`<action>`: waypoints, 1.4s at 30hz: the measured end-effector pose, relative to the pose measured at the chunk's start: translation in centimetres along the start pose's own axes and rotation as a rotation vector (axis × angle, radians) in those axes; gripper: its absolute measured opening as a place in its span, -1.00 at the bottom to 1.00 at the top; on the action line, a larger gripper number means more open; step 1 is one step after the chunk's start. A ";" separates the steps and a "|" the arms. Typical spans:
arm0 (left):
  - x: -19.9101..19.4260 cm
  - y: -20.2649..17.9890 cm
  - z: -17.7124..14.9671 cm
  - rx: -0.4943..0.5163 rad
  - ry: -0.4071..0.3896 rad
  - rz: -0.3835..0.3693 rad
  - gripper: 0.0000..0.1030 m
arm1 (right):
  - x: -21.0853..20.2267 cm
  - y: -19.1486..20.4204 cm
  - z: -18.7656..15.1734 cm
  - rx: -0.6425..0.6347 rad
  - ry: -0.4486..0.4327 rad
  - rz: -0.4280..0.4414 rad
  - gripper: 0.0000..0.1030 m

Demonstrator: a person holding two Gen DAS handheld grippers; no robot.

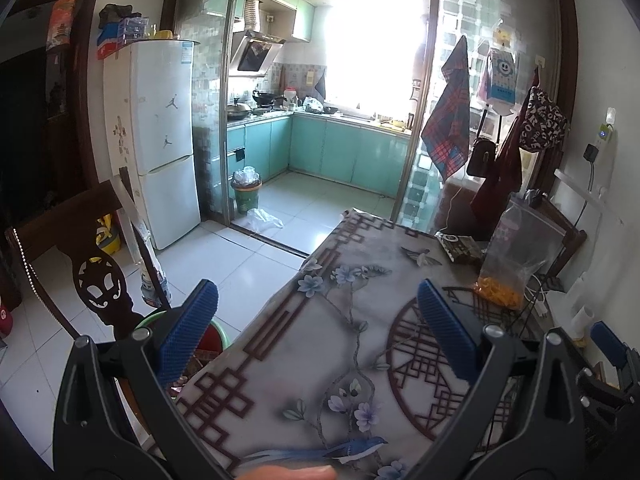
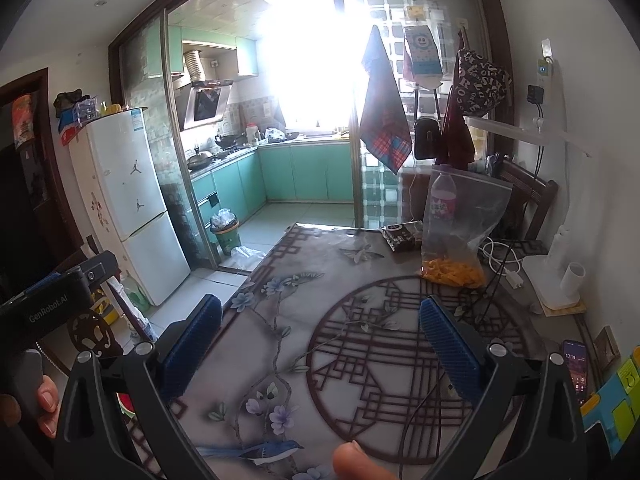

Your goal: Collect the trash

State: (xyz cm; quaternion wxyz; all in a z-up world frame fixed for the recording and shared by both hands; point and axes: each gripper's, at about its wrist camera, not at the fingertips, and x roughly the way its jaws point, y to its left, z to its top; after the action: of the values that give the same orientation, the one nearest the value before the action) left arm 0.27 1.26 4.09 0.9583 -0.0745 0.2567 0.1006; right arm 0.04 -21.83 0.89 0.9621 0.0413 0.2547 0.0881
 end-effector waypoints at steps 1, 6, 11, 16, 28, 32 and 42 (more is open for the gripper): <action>0.0 -0.1 0.0 0.001 0.001 -0.001 0.90 | 0.0 0.0 0.0 -0.001 -0.001 0.000 0.87; 0.3 -0.4 -0.1 0.008 0.008 -0.003 0.90 | 0.1 -0.3 -0.1 0.003 0.001 -0.004 0.87; 0.6 -0.8 -0.2 0.011 0.016 -0.005 0.90 | 0.3 -0.8 -0.2 0.009 0.007 -0.008 0.87; 1.1 -1.2 -0.3 0.018 0.023 -0.009 0.90 | 0.5 -1.1 -0.2 0.014 0.010 -0.012 0.87; 2.4 -2.4 0.0 0.028 0.040 -0.012 0.90 | 1.8 -2.1 -0.1 0.027 0.029 -0.021 0.87; 3.1 -2.8 0.0 0.031 0.054 -0.015 0.90 | 2.4 -2.5 -0.1 0.031 0.038 -0.023 0.87; 4.9 -3.7 -0.1 0.030 0.073 0.005 0.90 | 4.7 -3.7 -0.2 0.050 0.064 -0.028 0.87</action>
State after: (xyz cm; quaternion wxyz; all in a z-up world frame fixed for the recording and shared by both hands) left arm 5.26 -1.60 1.88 0.9491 -0.0630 0.2931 0.0962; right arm 4.53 -24.51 -2.01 0.9533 0.0589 0.2881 0.0693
